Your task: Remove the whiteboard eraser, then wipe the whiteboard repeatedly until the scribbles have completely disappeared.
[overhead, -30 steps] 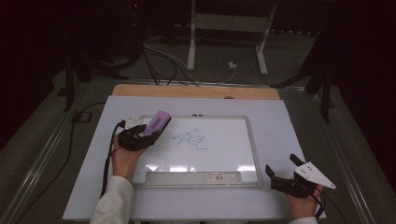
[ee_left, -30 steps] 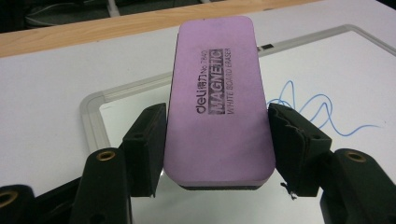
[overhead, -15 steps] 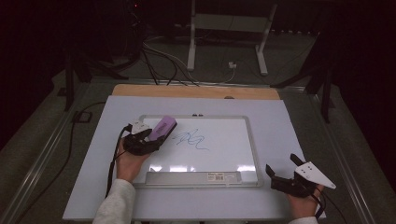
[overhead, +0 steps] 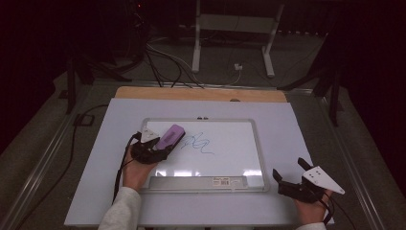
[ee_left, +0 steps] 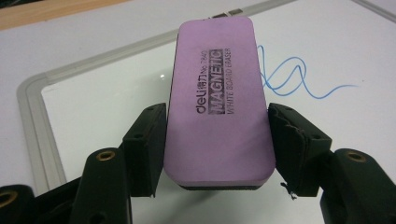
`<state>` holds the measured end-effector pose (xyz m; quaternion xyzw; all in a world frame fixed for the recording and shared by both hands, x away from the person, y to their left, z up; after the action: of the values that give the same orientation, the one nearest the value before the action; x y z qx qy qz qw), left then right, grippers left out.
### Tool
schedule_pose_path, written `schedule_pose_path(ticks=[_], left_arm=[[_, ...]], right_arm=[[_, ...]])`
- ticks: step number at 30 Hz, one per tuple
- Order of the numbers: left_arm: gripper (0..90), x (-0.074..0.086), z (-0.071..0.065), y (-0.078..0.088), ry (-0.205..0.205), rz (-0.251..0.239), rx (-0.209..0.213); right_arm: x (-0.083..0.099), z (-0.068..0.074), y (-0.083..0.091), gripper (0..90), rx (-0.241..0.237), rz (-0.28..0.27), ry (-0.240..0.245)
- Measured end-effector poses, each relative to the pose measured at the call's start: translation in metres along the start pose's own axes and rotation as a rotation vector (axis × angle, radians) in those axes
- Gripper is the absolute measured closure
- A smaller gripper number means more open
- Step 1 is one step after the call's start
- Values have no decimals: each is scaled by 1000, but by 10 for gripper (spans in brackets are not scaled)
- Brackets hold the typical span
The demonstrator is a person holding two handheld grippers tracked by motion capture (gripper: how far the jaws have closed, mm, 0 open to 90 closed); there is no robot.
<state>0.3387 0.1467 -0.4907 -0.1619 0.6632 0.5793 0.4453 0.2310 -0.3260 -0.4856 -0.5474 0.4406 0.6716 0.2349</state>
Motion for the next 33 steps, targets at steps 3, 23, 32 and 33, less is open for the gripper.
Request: schedule_pose_path(ticks=[3, 23, 32, 33], left_arm=[[413, 3, -2, -2, -8, 11, -1], [231, 12, -18, -12, -22, 44, 8], [281, -2, -23, -28, 6, 54, 29], [290, -3, -23, -30, 5, 59, 30]], right_arm=[[0, 0, 0, 13, 1, 0, 0], [0, 0, -1, 14, 2, 3, 2], [0, -1, 0, 14, 2, 2, -1], [0, -1, 0, 14, 1, 3, 2]])
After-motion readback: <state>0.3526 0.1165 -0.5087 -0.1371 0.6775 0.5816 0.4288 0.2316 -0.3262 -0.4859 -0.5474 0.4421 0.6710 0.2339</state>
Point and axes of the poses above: each handheld gripper's, and its own axes: y roughly backward along the jaws, x roughly out of its underside, z roughly to its left, the point moved 1 cm from there along -y, roughly forward along the jaws, and after that the axes turned 11 degrees about -x, right-handed, at the moved point
